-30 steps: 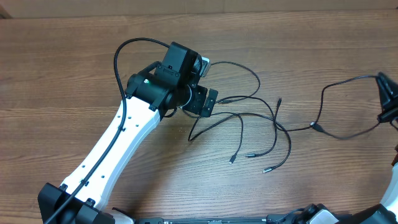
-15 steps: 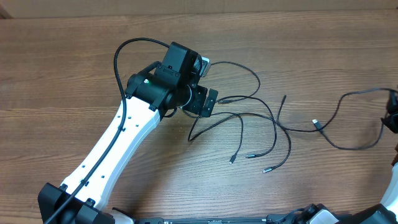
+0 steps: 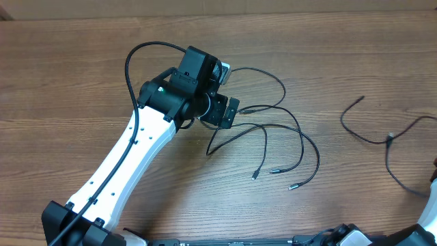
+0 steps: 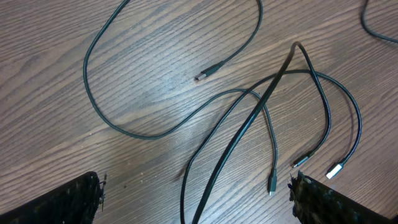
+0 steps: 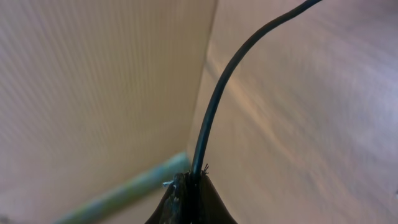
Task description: Untangle cables
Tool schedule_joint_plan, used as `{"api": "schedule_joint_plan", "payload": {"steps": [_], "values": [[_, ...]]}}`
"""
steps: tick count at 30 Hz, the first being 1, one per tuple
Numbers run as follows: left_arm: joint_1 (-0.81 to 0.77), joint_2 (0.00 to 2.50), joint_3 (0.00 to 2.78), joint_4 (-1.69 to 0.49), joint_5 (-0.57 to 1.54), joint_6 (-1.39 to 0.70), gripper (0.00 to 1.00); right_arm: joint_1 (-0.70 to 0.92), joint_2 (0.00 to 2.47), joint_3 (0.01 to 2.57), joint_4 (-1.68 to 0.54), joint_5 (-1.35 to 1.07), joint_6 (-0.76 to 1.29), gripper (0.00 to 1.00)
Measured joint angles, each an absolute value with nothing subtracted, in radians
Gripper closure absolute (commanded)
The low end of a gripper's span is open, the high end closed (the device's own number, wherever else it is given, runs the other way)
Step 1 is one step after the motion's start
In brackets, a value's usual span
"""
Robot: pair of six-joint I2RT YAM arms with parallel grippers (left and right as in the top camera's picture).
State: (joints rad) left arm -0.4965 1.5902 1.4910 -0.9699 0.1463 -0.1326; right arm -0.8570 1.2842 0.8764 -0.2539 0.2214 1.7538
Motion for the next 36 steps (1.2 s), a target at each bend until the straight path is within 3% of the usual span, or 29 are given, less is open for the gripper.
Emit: {"api": "schedule_joint_plan", "payload": {"steps": [8, 19, 20, 22, 25, 36], "values": [[-0.496, 1.590, 1.491, -0.970, 0.146, -0.133, 0.00, -0.857, 1.348, 0.876, -0.255, 0.464, 1.753, 0.96], [-0.496, 1.590, 1.491, -0.970, 0.146, -0.133, 0.01, -0.857, 1.518, 0.876, -0.220, 0.597, 1.749, 0.94], [-0.496, 1.590, 1.491, -0.970, 0.146, -0.133, 0.00, -0.857, 1.526, 0.876, -0.219, 0.611, 1.745, 0.86], [-0.496, 1.590, 1.491, -0.970, 0.146, -0.133, 0.00, -0.857, 1.535, 0.876, -0.215, 0.644, 1.735, 0.58], [-0.496, 1.590, 1.491, -0.970, 0.146, -0.133, 0.00, -0.857, 1.542, 0.876, -0.216, 0.668, 1.712, 0.32], [-0.496, 1.590, 1.491, -0.970, 0.146, -0.133, 0.00, -0.857, 1.546, 0.876, -0.233, 0.559, 1.644, 0.09]]}}
